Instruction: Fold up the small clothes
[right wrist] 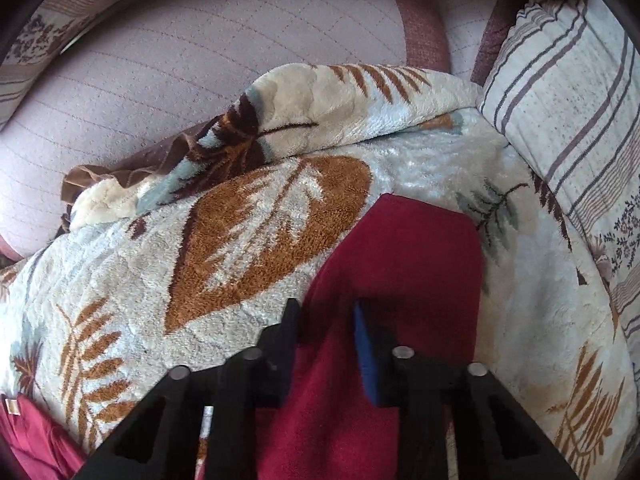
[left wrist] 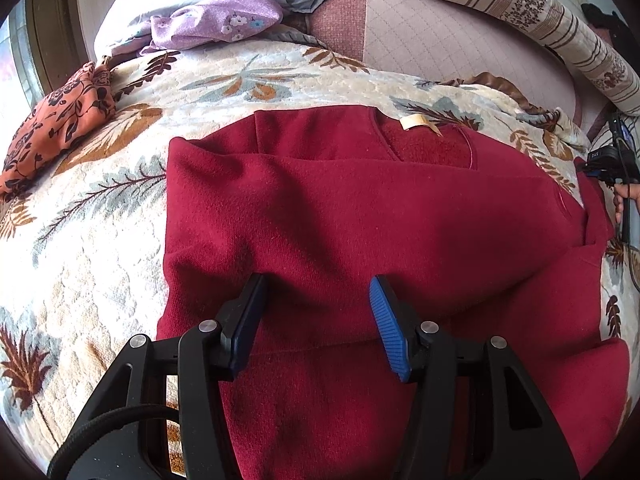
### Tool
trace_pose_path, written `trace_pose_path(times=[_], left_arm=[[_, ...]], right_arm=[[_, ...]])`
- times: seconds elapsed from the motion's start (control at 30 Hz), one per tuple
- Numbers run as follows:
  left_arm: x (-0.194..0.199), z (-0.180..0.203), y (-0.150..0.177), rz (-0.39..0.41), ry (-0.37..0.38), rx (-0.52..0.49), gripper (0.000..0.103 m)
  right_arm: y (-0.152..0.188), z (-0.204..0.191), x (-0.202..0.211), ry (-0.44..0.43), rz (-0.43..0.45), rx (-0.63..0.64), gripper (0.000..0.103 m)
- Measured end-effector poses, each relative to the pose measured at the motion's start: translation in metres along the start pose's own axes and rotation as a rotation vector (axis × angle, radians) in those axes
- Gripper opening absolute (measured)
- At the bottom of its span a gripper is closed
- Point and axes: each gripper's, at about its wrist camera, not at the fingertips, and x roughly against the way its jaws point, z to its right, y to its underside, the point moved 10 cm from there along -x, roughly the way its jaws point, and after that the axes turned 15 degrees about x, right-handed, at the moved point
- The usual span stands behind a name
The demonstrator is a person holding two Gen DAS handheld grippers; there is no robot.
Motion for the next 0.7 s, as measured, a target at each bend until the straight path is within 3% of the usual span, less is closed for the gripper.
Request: trace_pose_path(times=[0.1,0.33,0.47,0.7], left_arm=[[0.005,-0.001,-0.002,-0.001,0.016,0.018,0.054],[0.03,-0.007,-0.021,0.073,0.09,0.105,0.054],[0.04,-0.013,-0.029,0.097,0.114,0.143,0.054],[0.05,-0.025,-0.04,0.13,0.129,0.193,0.054]], right_arm=[[-0.002,-0.001,0.017,-0.041,0.045,-0.013,0.009],[-0.016,-0.053,0.115,-0.277,0.242,0.064,0.009],[-0.013,-0.114,0.175,-0.411,0.309,0.174,0.009],[0.026,-0.252,0.246,-0.628,0.325,0.428,0.009]])
